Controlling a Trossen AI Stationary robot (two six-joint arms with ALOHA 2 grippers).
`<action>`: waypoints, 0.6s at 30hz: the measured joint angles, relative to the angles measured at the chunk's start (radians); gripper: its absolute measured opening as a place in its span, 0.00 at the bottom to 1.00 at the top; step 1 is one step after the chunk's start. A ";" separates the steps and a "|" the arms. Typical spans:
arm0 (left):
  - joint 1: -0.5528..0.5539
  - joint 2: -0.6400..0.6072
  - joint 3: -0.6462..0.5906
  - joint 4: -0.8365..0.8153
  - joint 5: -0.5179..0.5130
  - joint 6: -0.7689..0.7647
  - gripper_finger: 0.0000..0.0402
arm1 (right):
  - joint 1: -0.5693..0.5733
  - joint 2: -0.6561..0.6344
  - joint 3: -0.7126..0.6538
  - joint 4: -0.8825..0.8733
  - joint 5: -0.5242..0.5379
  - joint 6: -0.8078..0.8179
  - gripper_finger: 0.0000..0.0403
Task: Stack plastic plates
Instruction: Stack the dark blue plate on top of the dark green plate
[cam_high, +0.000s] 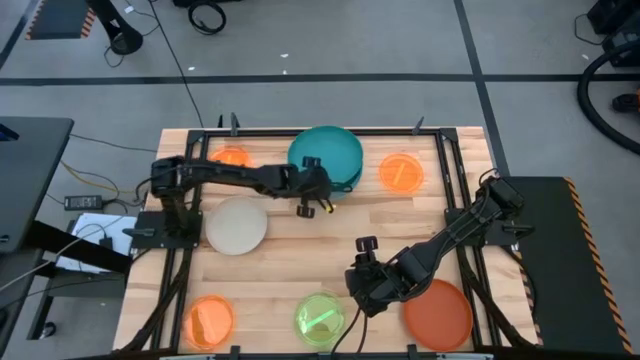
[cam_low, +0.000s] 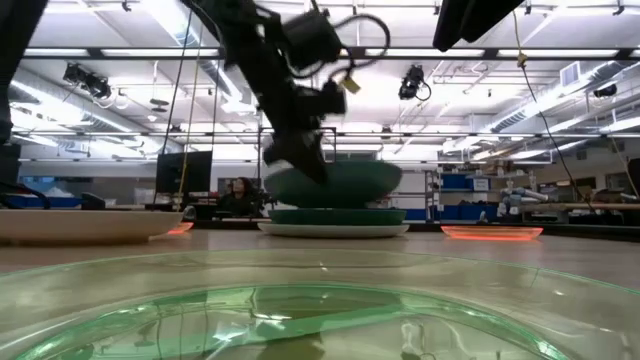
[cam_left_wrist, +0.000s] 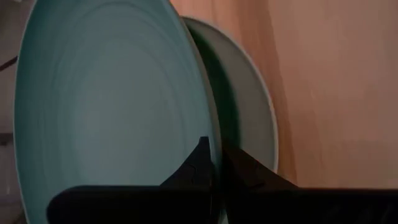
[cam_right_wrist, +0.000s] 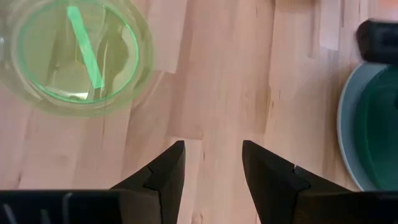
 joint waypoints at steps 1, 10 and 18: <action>0.001 0.019 0.000 0.016 0.005 0.011 0.05 | 0.000 0.000 0.000 0.003 0.000 0.001 0.42; 0.023 0.079 0.000 0.070 0.000 0.007 0.05 | -0.005 0.000 0.000 0.010 0.002 0.002 0.42; 0.034 0.087 0.000 0.062 -0.002 -0.016 0.08 | -0.005 0.000 0.000 0.014 0.002 0.002 0.42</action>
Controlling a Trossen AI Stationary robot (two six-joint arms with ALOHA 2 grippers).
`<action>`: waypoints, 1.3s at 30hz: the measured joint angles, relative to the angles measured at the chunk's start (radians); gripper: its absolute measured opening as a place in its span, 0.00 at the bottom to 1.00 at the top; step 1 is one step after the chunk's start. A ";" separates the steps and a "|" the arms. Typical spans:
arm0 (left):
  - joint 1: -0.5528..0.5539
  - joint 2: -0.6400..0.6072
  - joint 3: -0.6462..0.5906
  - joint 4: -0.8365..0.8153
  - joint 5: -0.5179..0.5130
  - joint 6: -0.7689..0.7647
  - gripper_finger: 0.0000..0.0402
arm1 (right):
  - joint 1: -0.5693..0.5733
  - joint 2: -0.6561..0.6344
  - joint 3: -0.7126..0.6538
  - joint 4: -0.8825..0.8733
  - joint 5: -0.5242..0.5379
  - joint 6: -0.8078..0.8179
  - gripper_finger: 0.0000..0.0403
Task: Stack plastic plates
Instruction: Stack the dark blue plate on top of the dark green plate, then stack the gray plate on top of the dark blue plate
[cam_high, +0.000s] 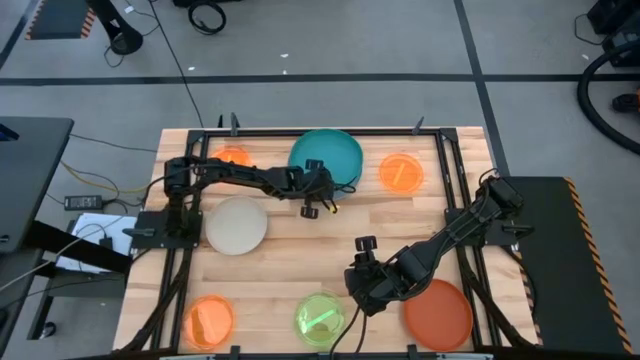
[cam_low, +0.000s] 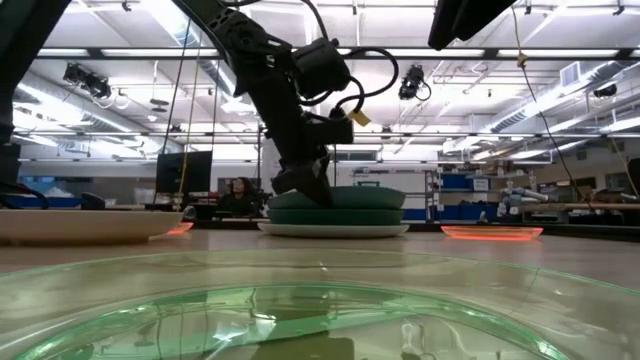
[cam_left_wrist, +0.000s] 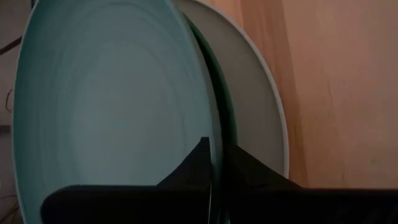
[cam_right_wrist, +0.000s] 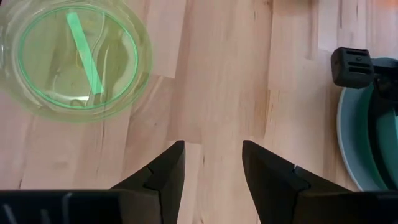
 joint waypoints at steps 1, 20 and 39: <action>0.000 0.000 0.000 -0.001 0.000 0.002 0.09 | 0.000 0.000 0.000 0.000 0.000 0.000 0.42; -0.003 -0.011 0.001 -0.025 -0.030 -0.050 0.27 | 0.000 0.000 0.000 0.002 -0.008 -0.002 0.42; -0.257 -0.351 0.002 -0.484 0.184 -0.508 0.37 | 0.000 0.001 -0.003 0.009 -0.008 -0.004 0.42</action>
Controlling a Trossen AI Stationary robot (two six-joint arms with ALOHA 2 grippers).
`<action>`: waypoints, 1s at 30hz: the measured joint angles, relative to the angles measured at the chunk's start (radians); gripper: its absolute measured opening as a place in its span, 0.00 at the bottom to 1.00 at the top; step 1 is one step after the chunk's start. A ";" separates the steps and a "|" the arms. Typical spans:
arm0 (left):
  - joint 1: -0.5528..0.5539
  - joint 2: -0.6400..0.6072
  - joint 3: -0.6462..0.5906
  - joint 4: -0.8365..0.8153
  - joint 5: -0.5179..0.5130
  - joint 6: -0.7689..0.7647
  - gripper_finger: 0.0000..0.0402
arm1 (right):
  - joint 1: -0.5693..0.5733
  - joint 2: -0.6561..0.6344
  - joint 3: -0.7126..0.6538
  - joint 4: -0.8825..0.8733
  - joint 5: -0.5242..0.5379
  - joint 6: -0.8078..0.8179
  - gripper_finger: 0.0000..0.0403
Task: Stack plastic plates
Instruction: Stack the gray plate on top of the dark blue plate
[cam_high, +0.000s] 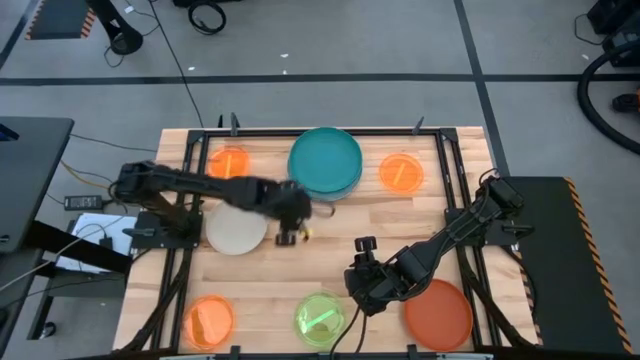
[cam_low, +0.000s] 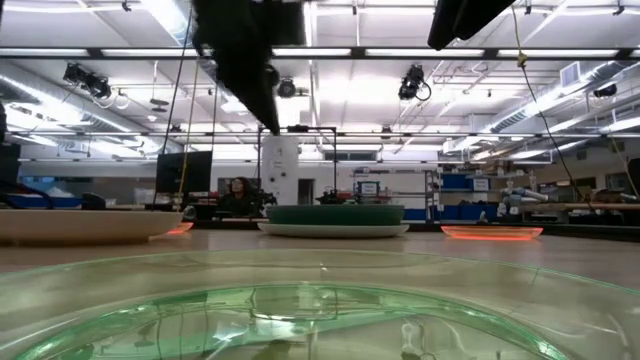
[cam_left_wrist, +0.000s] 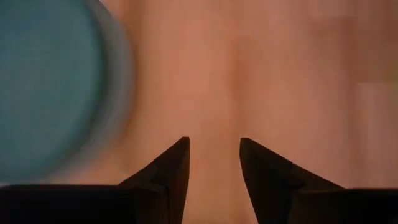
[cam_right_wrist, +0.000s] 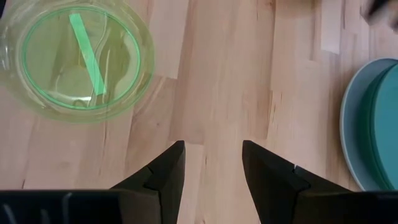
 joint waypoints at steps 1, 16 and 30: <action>-0.043 -0.008 0.000 -0.040 0.001 -0.073 0.37 | 0.000 0.000 -0.003 0.004 0.001 -0.008 0.42; -0.566 0.000 -0.007 -0.453 -0.247 -1.144 0.37 | -0.077 0.000 -0.046 0.120 0.000 -0.210 0.42; -0.468 -0.001 -0.250 -0.278 -0.242 -1.226 0.37 | -0.135 0.000 -0.046 0.144 -0.058 -0.236 0.42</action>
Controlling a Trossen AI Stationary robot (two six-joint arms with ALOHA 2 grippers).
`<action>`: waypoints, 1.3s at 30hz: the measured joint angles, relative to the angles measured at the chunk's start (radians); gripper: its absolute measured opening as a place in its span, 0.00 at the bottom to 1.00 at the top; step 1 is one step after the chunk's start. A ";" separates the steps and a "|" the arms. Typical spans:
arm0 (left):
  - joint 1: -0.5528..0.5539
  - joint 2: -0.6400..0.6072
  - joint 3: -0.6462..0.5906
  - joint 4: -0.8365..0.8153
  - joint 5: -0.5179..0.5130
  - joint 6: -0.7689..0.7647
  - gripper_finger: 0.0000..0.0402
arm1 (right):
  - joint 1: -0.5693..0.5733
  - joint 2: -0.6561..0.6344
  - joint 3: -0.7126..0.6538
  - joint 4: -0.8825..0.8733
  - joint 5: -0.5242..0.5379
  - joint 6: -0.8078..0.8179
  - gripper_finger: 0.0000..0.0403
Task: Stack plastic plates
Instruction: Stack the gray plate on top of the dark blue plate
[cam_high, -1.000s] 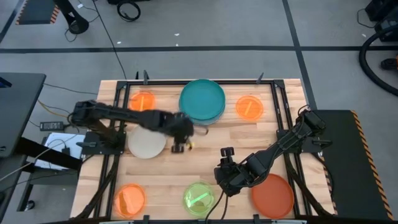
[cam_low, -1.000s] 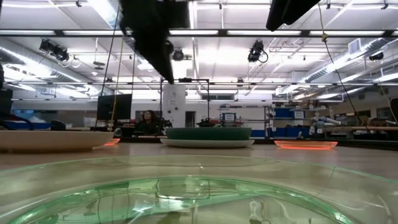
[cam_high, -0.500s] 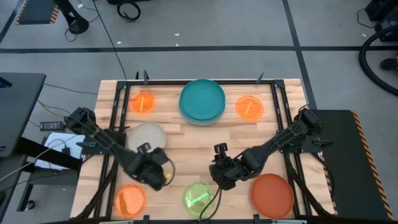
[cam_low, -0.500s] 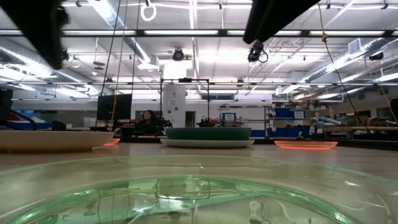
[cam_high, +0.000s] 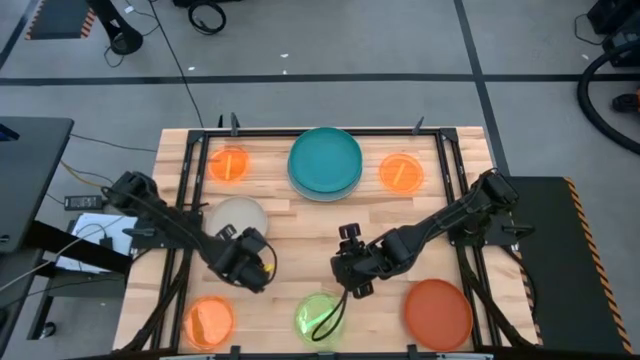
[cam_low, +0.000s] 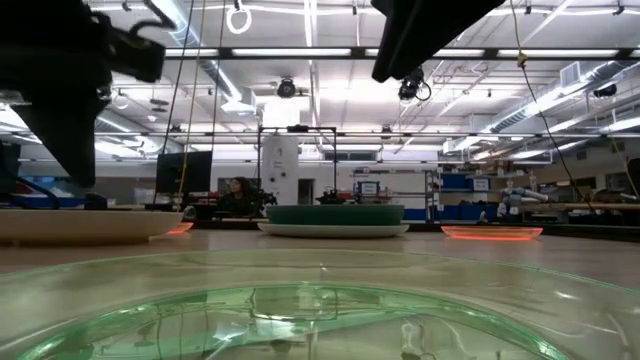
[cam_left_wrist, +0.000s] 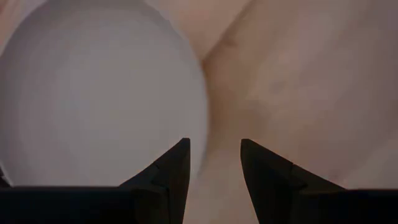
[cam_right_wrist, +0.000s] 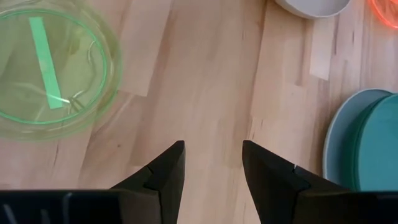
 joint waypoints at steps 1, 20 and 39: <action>0.014 0.000 -0.014 0.009 0.001 0.001 0.37 | 0.000 0.000 0.000 0.000 -0.004 0.000 0.42; 0.117 0.000 -0.186 0.309 -0.009 0.257 0.21 | 0.021 0.000 0.000 -0.001 -0.048 0.109 0.42; 0.142 -0.002 0.121 0.110 -0.102 0.580 0.03 | 0.105 0.000 0.000 -0.377 -0.017 0.470 0.42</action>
